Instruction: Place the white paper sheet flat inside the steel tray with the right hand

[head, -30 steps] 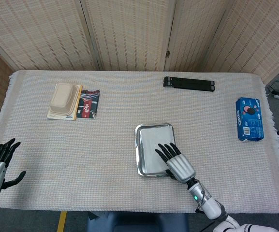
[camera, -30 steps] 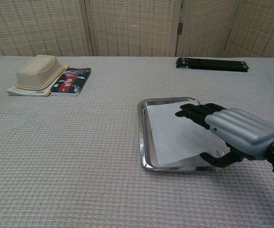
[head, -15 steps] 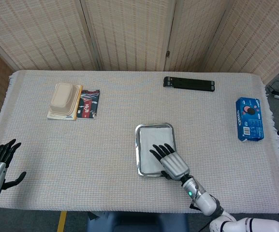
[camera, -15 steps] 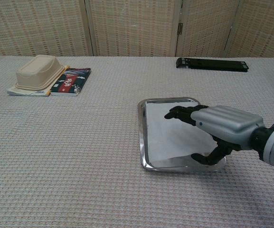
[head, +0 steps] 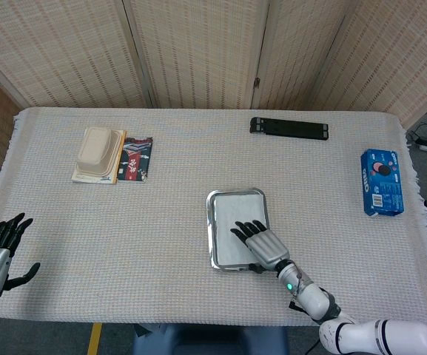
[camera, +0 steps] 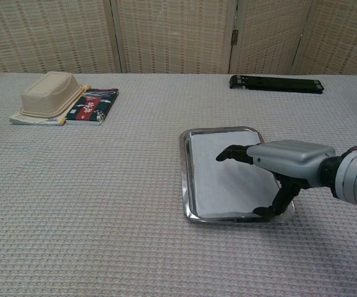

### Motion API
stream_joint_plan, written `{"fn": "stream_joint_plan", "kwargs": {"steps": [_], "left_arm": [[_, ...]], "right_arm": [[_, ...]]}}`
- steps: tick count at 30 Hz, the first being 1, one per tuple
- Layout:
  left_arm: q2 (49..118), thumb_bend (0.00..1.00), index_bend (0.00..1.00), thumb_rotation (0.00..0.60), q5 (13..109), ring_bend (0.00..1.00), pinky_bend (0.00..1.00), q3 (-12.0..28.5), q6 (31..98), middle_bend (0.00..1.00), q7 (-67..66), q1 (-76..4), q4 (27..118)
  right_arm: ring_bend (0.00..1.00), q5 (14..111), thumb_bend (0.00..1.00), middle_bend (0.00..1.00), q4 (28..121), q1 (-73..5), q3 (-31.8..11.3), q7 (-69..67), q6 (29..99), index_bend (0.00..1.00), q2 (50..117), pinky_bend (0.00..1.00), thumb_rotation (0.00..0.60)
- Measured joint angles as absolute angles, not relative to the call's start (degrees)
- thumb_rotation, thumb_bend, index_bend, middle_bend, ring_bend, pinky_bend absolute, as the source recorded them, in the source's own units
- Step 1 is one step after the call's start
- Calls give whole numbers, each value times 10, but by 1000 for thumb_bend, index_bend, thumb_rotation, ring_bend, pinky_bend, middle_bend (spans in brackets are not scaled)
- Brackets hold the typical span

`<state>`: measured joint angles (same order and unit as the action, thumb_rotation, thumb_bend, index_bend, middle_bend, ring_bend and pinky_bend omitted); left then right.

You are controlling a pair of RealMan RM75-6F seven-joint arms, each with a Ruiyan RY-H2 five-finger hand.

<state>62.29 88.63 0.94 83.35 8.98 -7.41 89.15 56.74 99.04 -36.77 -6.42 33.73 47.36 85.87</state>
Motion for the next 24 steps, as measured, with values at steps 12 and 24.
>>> {"fn": "stream_joint_plan", "kwargs": {"steps": [12,24], "left_arm": [[625,362,0,600,894,0,0,9,842,0,87,-72,891],[631,363,0,600,897,0,0,9,848,0,81,-72,885]], "right_arm": [[0,500,354,0,1026,-409,-67,273,431,0,810,0,600],[0,781,353,0,1000,-323,-31,153,599,0,807,0,600]]}}
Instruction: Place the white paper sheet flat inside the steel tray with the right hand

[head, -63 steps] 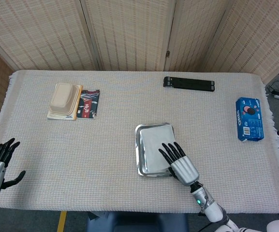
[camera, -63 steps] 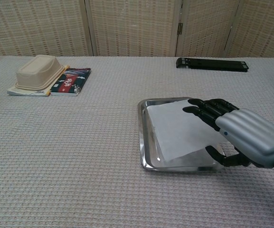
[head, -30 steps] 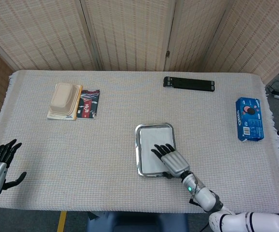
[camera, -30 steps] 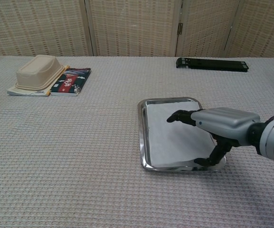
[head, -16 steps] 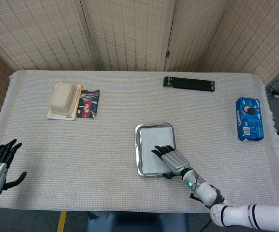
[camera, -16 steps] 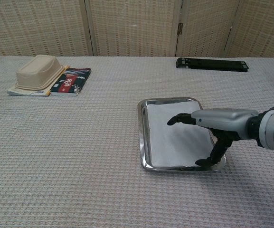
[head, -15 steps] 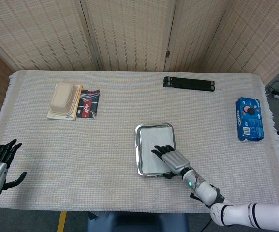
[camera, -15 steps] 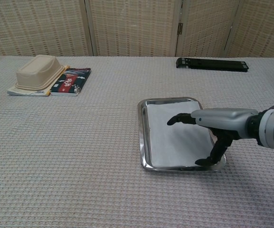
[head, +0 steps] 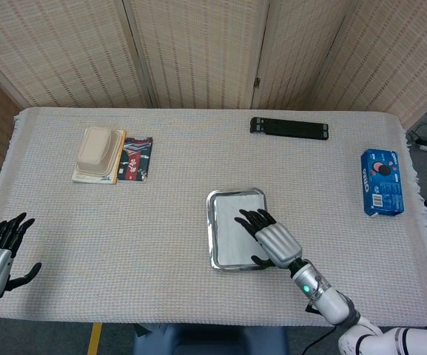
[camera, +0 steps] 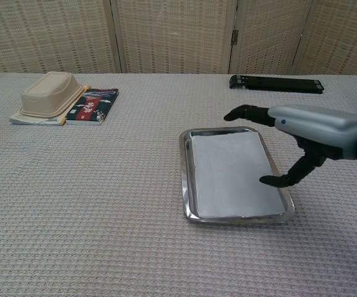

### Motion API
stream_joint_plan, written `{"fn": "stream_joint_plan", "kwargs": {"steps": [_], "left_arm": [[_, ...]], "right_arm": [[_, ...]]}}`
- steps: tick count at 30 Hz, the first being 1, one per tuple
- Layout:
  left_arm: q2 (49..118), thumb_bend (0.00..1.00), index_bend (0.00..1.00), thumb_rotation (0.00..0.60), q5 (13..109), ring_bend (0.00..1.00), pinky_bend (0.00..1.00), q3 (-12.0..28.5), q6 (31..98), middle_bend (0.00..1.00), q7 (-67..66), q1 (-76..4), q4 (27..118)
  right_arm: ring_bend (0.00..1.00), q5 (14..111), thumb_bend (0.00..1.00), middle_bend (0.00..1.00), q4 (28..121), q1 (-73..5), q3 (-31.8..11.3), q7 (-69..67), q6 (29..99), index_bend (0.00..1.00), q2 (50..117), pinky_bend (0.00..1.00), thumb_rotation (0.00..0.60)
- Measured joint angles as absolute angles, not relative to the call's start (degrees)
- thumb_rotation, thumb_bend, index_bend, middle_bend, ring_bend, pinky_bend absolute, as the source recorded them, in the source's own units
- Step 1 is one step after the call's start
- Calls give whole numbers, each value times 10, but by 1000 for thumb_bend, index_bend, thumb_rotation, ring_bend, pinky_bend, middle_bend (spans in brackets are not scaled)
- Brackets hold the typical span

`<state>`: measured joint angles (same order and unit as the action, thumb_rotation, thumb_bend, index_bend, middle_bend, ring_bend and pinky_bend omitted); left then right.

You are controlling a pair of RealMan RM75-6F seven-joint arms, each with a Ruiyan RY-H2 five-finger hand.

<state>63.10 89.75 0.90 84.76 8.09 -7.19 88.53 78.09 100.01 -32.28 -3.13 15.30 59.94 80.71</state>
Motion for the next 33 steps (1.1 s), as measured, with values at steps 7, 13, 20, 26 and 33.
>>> {"fn": "stream_joint_plan", "kwargs": {"steps": [7,13,20,26,33], "left_arm": [[639,363,0,600,896,0,0,10,848,0,66,-72,882],[643,363,0,600,891,0,0,12,841,0,62,-75,877],[643,363,0,600,887,0,0,13,839,0,66,-76,873],[642,363,0,600,885,0,0,14,837,0,71,-77,872],[641,363,0,600,883,0,0,14,835,0,78,-77,870]], "right_arm": [[0,933,354,0,862,-238,6,40,809,0,822,0,600],[97,925,354,177,849,-240,9,39,795,0,798,39,600],[993,800,666,988,925,-303,-16,140,570,0,742,987,600],[1000,617,841,1000,971,-376,-41,210,452,0,720,1000,600],[1000,469,932,1000,994,-462,-47,263,393,0,713,1000,600]]}}
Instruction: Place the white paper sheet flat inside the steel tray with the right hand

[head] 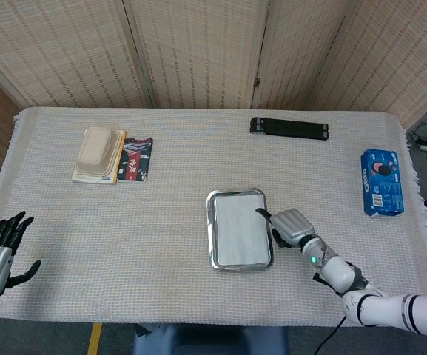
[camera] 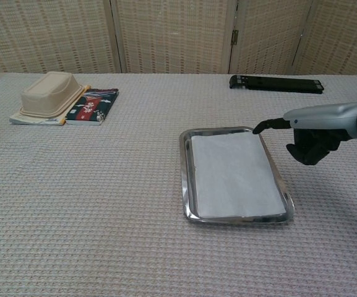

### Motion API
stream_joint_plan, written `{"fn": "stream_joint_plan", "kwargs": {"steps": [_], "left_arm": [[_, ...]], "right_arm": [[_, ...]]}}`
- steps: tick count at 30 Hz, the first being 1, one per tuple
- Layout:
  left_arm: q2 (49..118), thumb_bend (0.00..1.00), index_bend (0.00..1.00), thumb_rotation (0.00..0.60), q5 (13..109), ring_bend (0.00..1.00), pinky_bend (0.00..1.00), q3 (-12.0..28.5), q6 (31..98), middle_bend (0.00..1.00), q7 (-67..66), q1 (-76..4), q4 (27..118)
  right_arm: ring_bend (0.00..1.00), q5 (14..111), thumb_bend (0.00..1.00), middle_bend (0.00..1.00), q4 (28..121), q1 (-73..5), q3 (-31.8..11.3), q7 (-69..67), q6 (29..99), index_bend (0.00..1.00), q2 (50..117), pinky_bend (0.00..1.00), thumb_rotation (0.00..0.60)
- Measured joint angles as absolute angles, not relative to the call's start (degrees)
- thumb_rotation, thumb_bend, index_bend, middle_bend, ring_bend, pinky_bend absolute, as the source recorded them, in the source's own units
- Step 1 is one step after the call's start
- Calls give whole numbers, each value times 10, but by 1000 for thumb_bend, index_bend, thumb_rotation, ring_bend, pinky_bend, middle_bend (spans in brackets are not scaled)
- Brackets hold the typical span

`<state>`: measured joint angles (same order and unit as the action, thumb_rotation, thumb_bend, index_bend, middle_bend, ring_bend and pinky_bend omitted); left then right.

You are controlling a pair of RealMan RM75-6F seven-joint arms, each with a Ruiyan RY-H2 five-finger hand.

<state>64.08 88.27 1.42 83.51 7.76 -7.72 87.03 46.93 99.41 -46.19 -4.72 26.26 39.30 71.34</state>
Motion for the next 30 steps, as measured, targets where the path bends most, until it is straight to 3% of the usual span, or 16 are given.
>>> {"fn": "stream_joint_plan", "kwargs": {"steps": [13,30], "left_arm": [[643,363,0,600,878,0,0,16,832,0,78,-79,867],[642,363,0,600,876,0,0,17,830,0,82,-79,865]], "right_arm": [[1000,306,938,1000,947,-566,0,315,389,0,747,1000,600],[1000,298,938,1000,888,-582,25,300,398,0,796,1000,600]]}}
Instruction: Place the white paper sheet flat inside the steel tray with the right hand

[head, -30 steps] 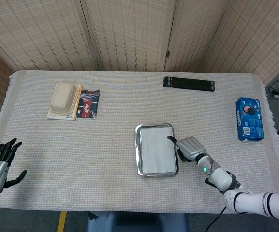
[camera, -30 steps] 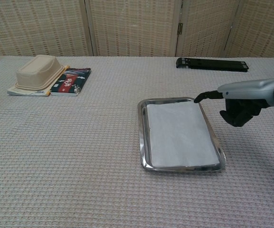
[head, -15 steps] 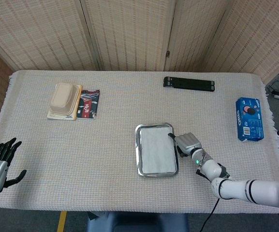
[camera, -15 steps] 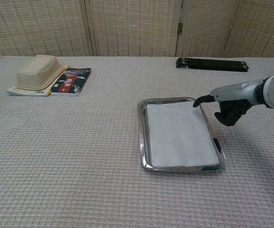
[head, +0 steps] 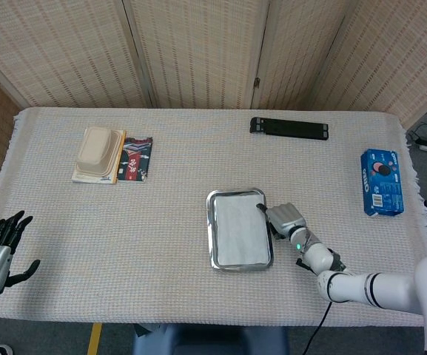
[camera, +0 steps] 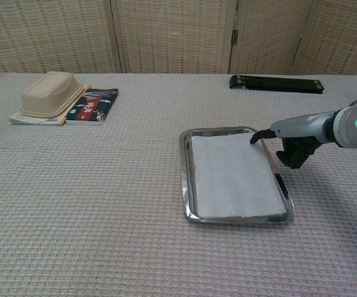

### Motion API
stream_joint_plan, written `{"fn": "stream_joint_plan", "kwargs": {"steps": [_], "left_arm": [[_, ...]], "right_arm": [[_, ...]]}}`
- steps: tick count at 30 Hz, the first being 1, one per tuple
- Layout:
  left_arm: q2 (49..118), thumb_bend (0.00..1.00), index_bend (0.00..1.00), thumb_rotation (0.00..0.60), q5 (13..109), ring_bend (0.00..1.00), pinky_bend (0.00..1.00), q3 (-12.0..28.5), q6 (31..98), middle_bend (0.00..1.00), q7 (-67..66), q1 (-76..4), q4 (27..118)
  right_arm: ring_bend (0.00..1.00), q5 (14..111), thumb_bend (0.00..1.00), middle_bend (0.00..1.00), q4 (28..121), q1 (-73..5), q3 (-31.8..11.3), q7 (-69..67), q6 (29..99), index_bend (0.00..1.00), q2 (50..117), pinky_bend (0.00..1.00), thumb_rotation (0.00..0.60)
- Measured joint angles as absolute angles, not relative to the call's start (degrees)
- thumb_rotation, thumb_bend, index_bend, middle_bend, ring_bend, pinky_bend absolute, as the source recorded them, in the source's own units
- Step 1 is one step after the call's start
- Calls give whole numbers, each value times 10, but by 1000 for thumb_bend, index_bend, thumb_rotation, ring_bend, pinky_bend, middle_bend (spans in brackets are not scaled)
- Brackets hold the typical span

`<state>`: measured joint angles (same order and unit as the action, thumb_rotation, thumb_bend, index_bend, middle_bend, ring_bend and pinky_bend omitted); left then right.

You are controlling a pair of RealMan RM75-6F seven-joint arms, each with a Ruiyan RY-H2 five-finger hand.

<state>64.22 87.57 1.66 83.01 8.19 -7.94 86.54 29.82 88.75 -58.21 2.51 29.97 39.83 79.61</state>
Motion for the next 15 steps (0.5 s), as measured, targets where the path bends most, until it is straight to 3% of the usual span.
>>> {"fn": "stream_joint_plan", "kwargs": {"steps": [15], "left_arm": [[640,363,0,600,881,0,0,15,835,0,85,-78,870]], "right_arm": [[1000,293,938,1000,872,-595,37,297,397,0,818,1000,600]]}}
